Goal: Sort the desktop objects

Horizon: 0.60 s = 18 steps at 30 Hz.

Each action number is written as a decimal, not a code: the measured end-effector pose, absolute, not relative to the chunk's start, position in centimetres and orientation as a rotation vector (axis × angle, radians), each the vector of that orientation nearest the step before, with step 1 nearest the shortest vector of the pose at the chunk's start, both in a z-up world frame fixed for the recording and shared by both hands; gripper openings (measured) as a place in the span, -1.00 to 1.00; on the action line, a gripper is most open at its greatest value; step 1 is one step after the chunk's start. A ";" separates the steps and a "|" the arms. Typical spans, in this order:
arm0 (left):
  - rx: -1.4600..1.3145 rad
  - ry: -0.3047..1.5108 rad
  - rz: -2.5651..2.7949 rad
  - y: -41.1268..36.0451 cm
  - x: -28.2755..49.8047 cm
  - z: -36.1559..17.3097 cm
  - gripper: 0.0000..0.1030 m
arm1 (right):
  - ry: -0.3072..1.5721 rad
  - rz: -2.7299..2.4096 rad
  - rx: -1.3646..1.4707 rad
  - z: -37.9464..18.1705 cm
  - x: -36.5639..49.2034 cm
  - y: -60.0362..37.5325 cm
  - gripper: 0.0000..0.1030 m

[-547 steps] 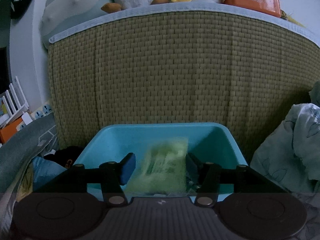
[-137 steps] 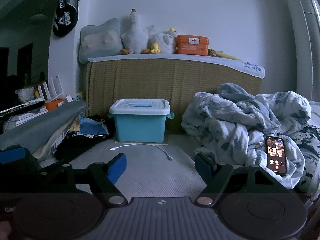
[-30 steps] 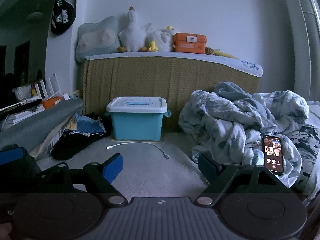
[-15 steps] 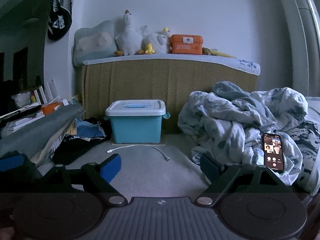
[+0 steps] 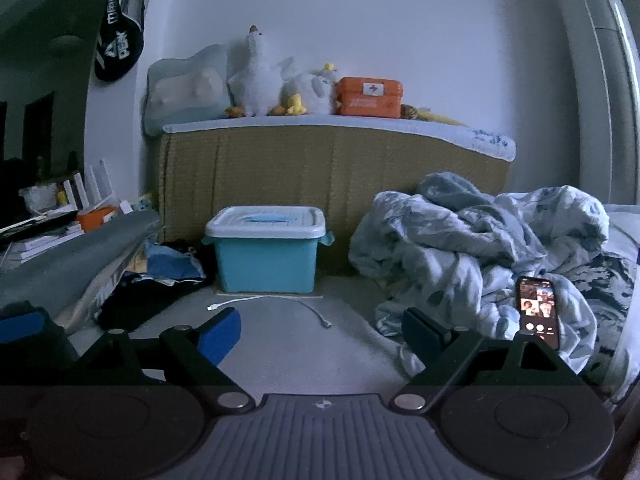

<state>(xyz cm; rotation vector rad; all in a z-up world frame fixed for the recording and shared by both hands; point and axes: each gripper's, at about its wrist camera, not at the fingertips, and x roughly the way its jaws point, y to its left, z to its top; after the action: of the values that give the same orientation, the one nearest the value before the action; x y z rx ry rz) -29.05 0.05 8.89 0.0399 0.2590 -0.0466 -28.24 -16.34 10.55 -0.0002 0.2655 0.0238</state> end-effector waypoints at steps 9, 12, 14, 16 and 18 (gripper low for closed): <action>0.040 0.260 -0.047 0.0 -29.1 8.9 1.00 | 0.269 0.024 -0.001 10.5 -28.1 -16.3 0.76; 0.041 0.260 -0.047 0.0 -29.1 8.9 1.00 | 0.262 0.028 0.000 10.6 -28.2 -16.3 0.76; 0.040 0.261 -0.047 0.0 -29.1 8.9 1.00 | 0.265 0.027 -0.001 10.5 -28.2 -16.3 0.76; 0.040 0.260 -0.047 0.0 -29.1 8.9 1.00 | 0.268 0.025 -0.001 10.5 -28.2 -16.3 0.76; 0.040 0.261 -0.047 0.0 -29.1 8.9 1.00 | 0.268 0.027 -0.001 10.5 -28.2 -16.3 0.76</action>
<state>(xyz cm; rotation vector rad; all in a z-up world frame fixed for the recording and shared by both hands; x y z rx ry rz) -29.06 0.05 8.89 0.0398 0.2609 -0.0473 -28.17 -16.29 10.49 -0.0012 0.2681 0.0270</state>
